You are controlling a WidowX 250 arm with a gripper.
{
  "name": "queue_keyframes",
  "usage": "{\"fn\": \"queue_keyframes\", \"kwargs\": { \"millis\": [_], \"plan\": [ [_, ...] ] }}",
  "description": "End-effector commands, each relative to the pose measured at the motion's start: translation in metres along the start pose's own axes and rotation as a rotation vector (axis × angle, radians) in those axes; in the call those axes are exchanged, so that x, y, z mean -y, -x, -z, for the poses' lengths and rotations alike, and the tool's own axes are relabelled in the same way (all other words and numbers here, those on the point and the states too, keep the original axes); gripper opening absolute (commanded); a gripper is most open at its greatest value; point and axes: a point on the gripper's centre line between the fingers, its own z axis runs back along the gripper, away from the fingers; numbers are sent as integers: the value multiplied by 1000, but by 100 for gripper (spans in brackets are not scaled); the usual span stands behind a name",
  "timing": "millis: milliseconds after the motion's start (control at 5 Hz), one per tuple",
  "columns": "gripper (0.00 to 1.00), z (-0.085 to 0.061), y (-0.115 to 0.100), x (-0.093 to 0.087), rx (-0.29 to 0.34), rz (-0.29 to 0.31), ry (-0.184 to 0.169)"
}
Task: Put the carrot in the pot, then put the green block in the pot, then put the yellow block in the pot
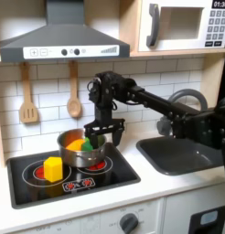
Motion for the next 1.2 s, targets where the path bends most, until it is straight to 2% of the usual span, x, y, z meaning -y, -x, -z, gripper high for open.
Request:
{"fn": "queue_keyframes", "kwargs": {
  "millis": [0,200,400,1000],
  "plan": [
    [100,-3,-2,0,10,2,-9],
    [100,-11,-3,3,27,9,4],
    [100,-12,1,2,18,17,-12],
    [100,-1,4,19,-13,64,10]
  ]
}}
